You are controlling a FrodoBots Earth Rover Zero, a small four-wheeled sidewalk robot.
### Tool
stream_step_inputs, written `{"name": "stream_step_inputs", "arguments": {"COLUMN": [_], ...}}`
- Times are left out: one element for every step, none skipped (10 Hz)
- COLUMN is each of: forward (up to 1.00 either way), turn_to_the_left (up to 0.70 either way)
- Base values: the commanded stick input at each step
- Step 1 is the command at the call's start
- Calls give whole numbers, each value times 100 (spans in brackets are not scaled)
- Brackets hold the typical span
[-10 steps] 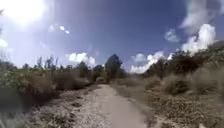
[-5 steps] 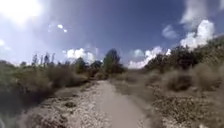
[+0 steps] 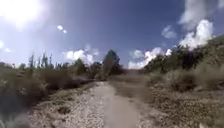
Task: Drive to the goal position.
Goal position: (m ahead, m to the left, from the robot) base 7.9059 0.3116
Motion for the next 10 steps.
{"name": "stream_step_inputs", "arguments": {"forward": [45,45,45,45,45,45,45,45,45,45], "turn_to_the_left": [0,0,0,0,0,0,0,0,0,0]}}
